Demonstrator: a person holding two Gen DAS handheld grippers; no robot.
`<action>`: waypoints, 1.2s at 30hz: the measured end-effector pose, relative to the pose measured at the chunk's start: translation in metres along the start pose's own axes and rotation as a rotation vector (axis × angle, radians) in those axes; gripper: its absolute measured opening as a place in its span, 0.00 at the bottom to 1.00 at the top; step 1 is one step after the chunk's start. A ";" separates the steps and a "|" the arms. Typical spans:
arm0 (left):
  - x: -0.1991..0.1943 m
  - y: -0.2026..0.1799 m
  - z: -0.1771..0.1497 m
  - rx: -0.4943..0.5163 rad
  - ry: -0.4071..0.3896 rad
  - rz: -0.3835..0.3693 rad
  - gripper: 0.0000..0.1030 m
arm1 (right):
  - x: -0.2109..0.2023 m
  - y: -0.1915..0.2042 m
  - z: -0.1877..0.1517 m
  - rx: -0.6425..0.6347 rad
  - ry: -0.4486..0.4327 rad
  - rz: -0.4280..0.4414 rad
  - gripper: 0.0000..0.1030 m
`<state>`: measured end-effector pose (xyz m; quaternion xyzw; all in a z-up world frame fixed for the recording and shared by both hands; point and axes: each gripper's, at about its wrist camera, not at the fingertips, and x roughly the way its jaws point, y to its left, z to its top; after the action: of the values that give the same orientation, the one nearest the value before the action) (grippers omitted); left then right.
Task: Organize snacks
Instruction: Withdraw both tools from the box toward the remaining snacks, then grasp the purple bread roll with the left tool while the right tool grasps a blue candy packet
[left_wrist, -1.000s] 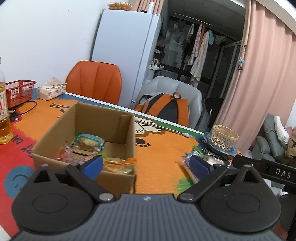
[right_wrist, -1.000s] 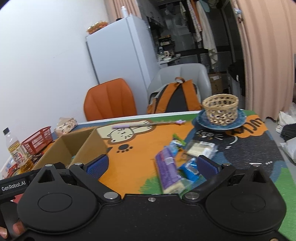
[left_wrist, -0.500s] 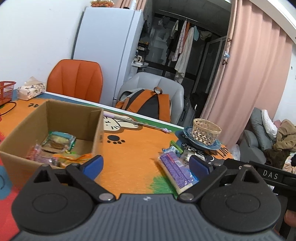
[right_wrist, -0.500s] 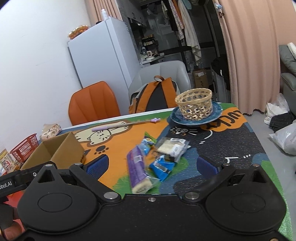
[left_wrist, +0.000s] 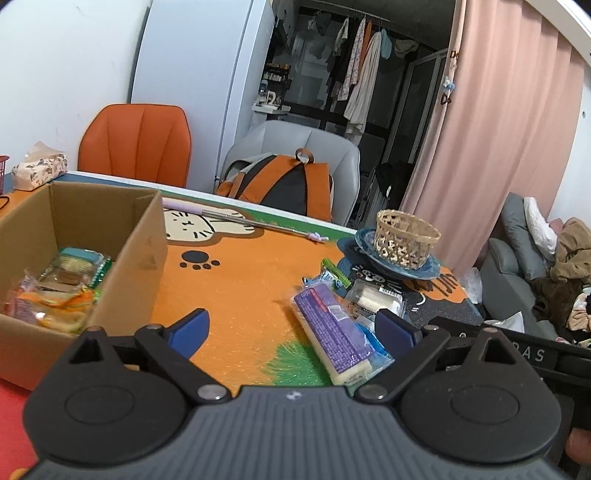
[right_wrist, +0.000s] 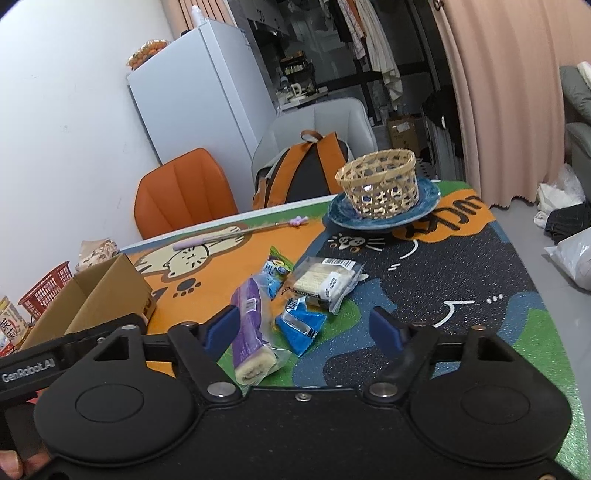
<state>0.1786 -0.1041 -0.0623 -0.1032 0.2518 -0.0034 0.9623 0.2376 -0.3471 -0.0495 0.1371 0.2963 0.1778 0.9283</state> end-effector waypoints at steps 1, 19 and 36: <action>0.004 -0.002 0.000 0.000 0.008 0.006 0.91 | 0.001 -0.002 0.000 0.003 -0.001 0.005 0.72; 0.059 -0.031 -0.006 0.008 0.070 -0.006 0.83 | 0.034 -0.048 0.004 0.115 0.006 0.001 0.62; 0.093 -0.033 -0.026 0.033 0.146 -0.004 0.55 | 0.046 -0.052 -0.006 0.135 0.040 0.012 0.62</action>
<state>0.2485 -0.1469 -0.1225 -0.0874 0.3210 -0.0170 0.9429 0.2817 -0.3741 -0.0957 0.1974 0.3251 0.1655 0.9099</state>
